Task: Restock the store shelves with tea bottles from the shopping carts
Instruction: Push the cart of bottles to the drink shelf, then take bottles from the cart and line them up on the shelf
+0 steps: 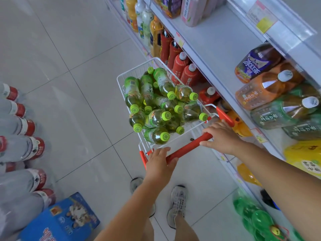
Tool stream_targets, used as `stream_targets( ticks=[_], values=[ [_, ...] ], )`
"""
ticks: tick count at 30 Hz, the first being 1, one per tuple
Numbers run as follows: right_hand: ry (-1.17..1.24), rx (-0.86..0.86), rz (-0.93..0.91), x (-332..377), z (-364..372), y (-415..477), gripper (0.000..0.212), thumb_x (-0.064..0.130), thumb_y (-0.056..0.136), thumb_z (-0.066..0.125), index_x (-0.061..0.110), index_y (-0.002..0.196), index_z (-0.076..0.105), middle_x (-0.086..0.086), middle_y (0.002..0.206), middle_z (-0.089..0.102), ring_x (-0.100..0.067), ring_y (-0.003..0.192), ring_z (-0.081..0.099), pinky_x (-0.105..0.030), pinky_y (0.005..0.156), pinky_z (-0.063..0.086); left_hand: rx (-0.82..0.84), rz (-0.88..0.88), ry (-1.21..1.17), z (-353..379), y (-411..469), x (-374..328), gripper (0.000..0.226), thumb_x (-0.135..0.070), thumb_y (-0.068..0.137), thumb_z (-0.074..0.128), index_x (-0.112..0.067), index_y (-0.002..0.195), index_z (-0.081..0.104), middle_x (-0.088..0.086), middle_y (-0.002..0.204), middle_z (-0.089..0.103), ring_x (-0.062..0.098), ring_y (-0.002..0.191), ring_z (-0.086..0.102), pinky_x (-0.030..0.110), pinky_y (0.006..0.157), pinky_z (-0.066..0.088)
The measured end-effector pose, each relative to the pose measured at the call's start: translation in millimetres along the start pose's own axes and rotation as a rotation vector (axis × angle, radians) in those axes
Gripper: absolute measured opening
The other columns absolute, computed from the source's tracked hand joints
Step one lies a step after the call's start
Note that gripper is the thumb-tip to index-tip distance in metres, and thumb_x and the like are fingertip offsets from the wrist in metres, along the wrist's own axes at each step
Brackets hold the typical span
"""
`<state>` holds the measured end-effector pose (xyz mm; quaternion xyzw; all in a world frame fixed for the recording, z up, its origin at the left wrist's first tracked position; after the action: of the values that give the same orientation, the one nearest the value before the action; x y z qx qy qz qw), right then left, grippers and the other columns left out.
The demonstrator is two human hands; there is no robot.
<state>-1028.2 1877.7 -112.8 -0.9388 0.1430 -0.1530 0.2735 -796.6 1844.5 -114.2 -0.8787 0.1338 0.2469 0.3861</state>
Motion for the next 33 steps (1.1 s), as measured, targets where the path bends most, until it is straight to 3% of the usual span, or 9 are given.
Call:
stream_targets(
  ticks=[3, 6, 9, 14, 17, 20, 25, 29, 33],
  values=[
    [0.103, -0.092, 0.029, 25, -5, -3, 0.039, 0.041, 0.087, 0.061, 0.028, 0.123, 0.057, 0.002, 0.127, 0.056, -0.022, 0.125, 0.042, -0.034, 0.106, 0.026, -0.158, 0.075, -0.147, -51, 1, 7, 0.030, -0.032, 0.096, 0.057, -0.028, 0.126, 0.058, -0.009, 0.119, 0.054, 0.017, 0.113, 0.053, 0.032, 0.099, 0.044],
    [0.476, -0.167, 0.112, 63, -5, 0, 0.042, 0.031, 0.092, 0.058, 0.022, 0.132, 0.051, -0.001, 0.127, 0.055, -0.020, 0.125, 0.044, -0.032, 0.100, 0.036, -0.244, 0.098, -0.172, -100, 18, 24, 0.023, -0.027, 0.096, 0.057, -0.027, 0.119, 0.062, -0.011, 0.115, 0.058, 0.010, 0.103, 0.058, 0.024, 0.085, 0.045],
    [0.827, -0.200, 0.260, 97, 1, 15, 0.054, 0.043, 0.093, 0.055, 0.026, 0.141, 0.039, 0.003, 0.133, 0.047, -0.012, 0.125, 0.046, -0.029, 0.097, 0.040, -0.251, 0.115, -0.190, -138, 46, 39, 0.020, -0.023, 0.096, 0.058, -0.025, 0.114, 0.064, -0.011, 0.111, 0.058, 0.009, 0.102, 0.060, 0.022, 0.080, 0.043],
    [1.061, -0.250, 0.505, 131, 18, 47, 0.082, 0.058, 0.076, 0.068, 0.030, 0.143, 0.032, 0.000, 0.138, 0.046, -0.017, 0.123, 0.049, -0.040, 0.101, 0.046, -0.099, 0.251, -0.041, -170, 99, 43, 0.020, -0.024, 0.093, 0.062, -0.029, 0.113, 0.063, -0.012, 0.113, 0.059, 0.009, 0.100, 0.061, 0.027, 0.082, 0.050],
    [1.085, -0.312, 0.628, 137, 23, 57, 0.081, 0.049, 0.076, 0.074, 0.024, 0.142, 0.034, -0.002, 0.141, 0.044, -0.021, 0.128, 0.044, -0.035, 0.098, 0.041, 0.001, 0.391, 0.084, -181, 116, 33, 0.023, -0.026, 0.091, 0.064, -0.030, 0.114, 0.064, -0.012, 0.112, 0.059, 0.008, 0.098, 0.060, 0.033, 0.085, 0.053],
    [1.111, -0.348, 0.720, 138, 26, 59, 0.075, 0.055, 0.070, 0.076, 0.028, 0.132, 0.043, 0.003, 0.125, 0.057, -0.021, 0.113, 0.057, -0.034, 0.088, 0.047, 0.070, 0.481, 0.160, -186, 125, 20, 0.028, -0.027, 0.090, 0.066, -0.029, 0.117, 0.064, -0.012, 0.110, 0.060, 0.008, 0.096, 0.059, 0.033, 0.087, 0.052],
    [1.186, -0.428, 0.748, 133, 12, 46, 0.055, 0.049, 0.067, 0.081, 0.034, 0.111, 0.050, 0.016, 0.093, 0.063, -0.010, 0.092, 0.063, -0.033, 0.081, 0.051, 0.195, 0.616, 0.332, -172, 140, -17, 0.046, -0.022, 0.087, 0.069, -0.029, 0.131, 0.057, -0.006, 0.130, 0.057, 0.016, 0.124, 0.048, 0.025, 0.102, 0.033],
    [1.233, -0.469, 0.622, 128, -14, 32, 0.058, 0.041, 0.060, 0.086, 0.041, 0.109, 0.055, 0.019, 0.101, 0.067, -0.001, 0.098, 0.063, -0.027, 0.088, 0.050, 0.353, 0.665, 0.460, -156, 146, -44, 0.076, -0.030, 0.080, 0.076, -0.035, 0.146, 0.038, -0.009, 0.149, 0.042, 0.013, 0.140, 0.032, 0.035, 0.116, 0.019],
    [1.262, -0.525, 0.451, 132, -52, 27, 0.058, 0.031, 0.060, 0.084, 0.042, 0.112, 0.059, 0.020, 0.110, 0.063, 0.004, 0.105, 0.059, -0.029, 0.095, 0.050, 0.496, 0.653, 0.429, -143, 151, -69, 0.096, -0.032, 0.067, 0.087, -0.039, 0.146, 0.034, -0.010, 0.146, 0.046, 0.012, 0.133, 0.040, 0.040, 0.114, 0.028]
  ],
)
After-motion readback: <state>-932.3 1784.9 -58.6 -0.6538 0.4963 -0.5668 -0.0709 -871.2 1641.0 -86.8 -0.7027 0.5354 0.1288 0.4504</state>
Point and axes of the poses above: each hand's wrist, its own y-axis towards the middle knuckle, its own z-axis out of the palm, x = y × z, the point moved 7 cm from there along y, towards the middle knuckle
